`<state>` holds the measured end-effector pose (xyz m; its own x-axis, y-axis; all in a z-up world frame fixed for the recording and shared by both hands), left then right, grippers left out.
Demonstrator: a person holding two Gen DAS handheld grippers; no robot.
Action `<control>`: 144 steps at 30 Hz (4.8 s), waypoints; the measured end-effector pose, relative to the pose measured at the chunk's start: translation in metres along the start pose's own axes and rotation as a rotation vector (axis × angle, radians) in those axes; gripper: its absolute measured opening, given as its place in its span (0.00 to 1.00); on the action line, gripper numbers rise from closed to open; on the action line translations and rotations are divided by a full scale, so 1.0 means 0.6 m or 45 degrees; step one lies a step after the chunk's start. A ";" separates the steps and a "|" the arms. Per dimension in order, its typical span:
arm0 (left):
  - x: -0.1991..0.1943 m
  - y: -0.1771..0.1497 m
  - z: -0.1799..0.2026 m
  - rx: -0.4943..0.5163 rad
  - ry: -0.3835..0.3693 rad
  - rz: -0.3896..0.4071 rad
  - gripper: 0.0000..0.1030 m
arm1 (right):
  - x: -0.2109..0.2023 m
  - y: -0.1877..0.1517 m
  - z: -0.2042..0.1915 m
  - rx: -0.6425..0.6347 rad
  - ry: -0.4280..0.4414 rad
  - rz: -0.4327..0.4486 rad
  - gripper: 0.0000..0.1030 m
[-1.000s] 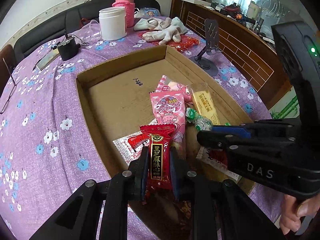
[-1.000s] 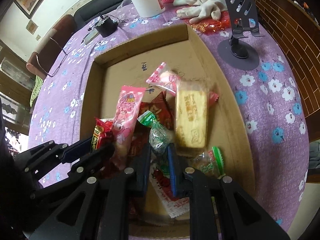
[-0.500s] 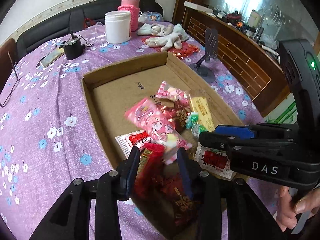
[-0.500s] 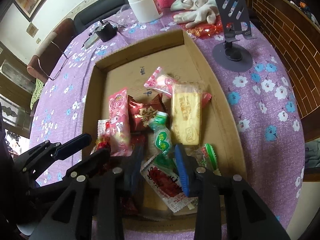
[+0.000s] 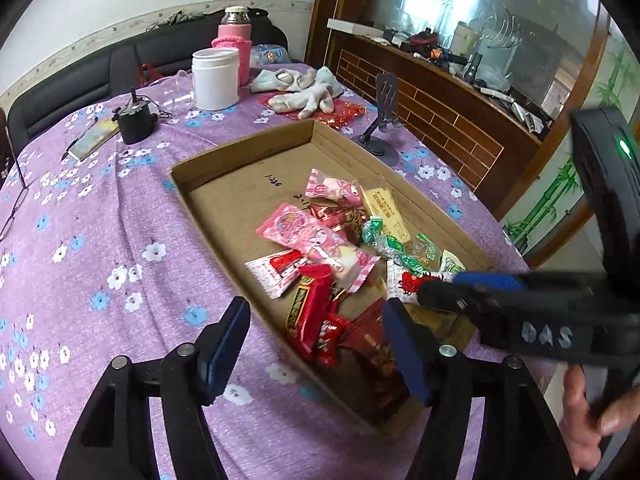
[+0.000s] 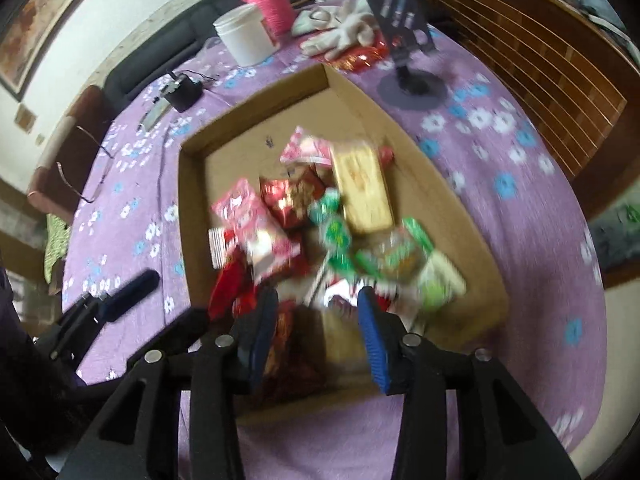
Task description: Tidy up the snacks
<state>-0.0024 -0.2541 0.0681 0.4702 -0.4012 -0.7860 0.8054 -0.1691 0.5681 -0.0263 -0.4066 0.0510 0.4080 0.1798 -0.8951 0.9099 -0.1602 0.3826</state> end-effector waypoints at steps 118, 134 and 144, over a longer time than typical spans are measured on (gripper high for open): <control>-0.083 -0.054 0.053 -0.088 0.655 0.056 0.99 | -0.078 -0.035 0.024 -0.302 0.033 0.133 0.73; -0.074 -0.052 0.065 -0.053 0.625 0.046 0.99 | -0.077 -0.036 0.035 -0.284 0.026 0.134 0.73; -0.078 -0.055 0.073 -0.058 0.542 0.047 0.99 | -0.084 -0.039 0.042 -0.266 0.018 0.143 0.73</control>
<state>-0.0670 -0.2694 0.0966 0.5984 0.0029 -0.8012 0.7958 -0.1175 0.5940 -0.0702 -0.4363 0.0814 0.5075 0.1863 -0.8413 0.8536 0.0244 0.5203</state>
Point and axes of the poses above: each gripper's, at about its wrist camera, not at the fingertips, and x roughly the way its jaws point, z to its right, y to its top, the point moved 2 cm from there along x, roughly the way its jaws point, and after that the axes turned 7 degrees about -x, right-handed, at the moved point
